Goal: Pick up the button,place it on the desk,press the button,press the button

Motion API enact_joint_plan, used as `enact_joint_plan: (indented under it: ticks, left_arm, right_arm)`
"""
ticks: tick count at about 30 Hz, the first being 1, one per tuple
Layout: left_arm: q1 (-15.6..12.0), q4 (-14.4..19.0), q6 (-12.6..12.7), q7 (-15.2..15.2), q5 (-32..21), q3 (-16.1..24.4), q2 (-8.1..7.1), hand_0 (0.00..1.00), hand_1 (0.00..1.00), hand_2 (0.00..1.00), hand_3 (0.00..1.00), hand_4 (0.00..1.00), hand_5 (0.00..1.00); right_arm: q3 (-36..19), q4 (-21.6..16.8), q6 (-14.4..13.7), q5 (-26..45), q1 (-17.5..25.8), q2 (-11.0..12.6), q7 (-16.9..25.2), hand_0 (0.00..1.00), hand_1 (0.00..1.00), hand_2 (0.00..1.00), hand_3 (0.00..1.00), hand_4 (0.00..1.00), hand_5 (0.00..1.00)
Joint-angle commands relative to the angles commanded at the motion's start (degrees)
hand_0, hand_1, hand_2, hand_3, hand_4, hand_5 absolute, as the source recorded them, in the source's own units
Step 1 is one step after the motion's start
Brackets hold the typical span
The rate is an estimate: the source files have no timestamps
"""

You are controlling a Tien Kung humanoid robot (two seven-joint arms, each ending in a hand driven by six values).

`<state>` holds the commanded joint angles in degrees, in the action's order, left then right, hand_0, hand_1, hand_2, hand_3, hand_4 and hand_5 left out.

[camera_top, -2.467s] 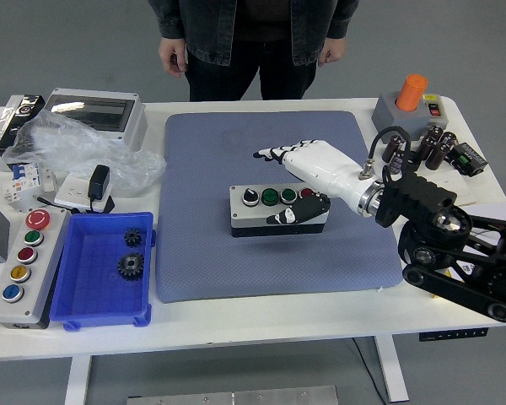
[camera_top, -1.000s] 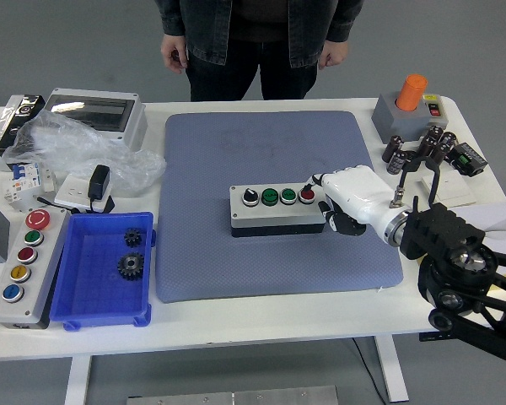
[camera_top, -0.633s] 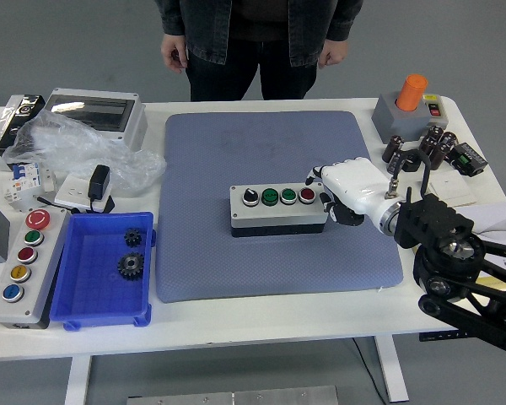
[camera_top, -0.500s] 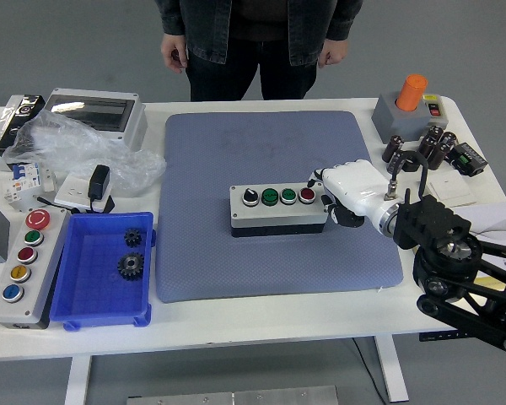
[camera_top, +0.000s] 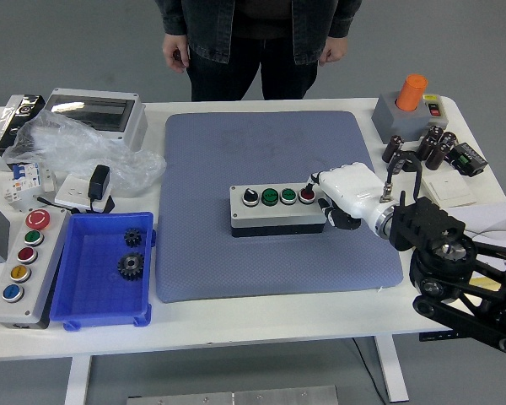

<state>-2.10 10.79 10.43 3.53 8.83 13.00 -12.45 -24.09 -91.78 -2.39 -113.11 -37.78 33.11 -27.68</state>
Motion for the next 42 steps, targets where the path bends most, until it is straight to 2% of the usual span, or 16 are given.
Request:
enact_joint_plan:
  ticks: [17,25,29,36,37,39,42]
  left_arm:
    - [0.08,0.1,0.12,-0.15,0.91,0.8,-0.16,0.669,0.696,0.618,0.647,0.611,0.385]
    - [0.12,0.09,0.15,-0.19,1.15,1.32,-0.19,0.669,0.696,0.618,0.646,0.612,0.389]
    - [0.12,0.06,0.13,-0.17,0.94,1.1,-0.1,0.669,0.696,0.618,0.646,0.612,0.389]
    - [0.29,0.02,0.11,-0.14,0.54,0.5,-0.38,0.67,0.696,0.618,0.646,0.613,0.389]
    - [0.25,0.01,0.09,-0.12,0.49,0.41,-0.4,0.67,0.696,0.618,0.645,0.613,0.391]
    - [0.09,-0.03,0.03,-0.02,0.21,-0.02,-0.45,0.67,0.696,0.618,0.645,0.613,0.391]
    - [-0.07,-0.05,-0.04,0.07,0.07,-0.33,-0.47,0.67,0.696,0.618,0.645,0.613,0.391]
  right_arm:
    - [1.59,2.16,-0.71,0.44,-0.01,-0.44,0.51,0.51,0.41,0.207,0.694,0.362,0.002]
    - [1.99,1.62,-1.07,0.67,0.0,-0.13,0.89,0.507,0.407,0.206,0.687,0.362,0.002]
    - [-0.86,-0.61,-3.04,2.47,0.27,0.96,2.5,0.507,0.407,0.206,0.687,0.362,0.002]
    - [-9.2,-6.34,-6.8,7.15,1.48,3.88,6.41,0.507,0.406,0.205,0.684,0.363,0.002]
    - [-10.0,-6.6,-7.46,7.62,1.6,4.0,6.89,0.42,0.411,0.258,0.702,0.434,0.085]
    - [-12.17,-6.98,-9.32,9.35,1.93,4.07,8.51,0.42,0.411,0.258,0.702,0.434,0.085]
    - [-14.27,-6.92,-10.51,11.75,2.22,3.8,10.27,0.42,0.411,0.258,0.702,0.434,0.085]
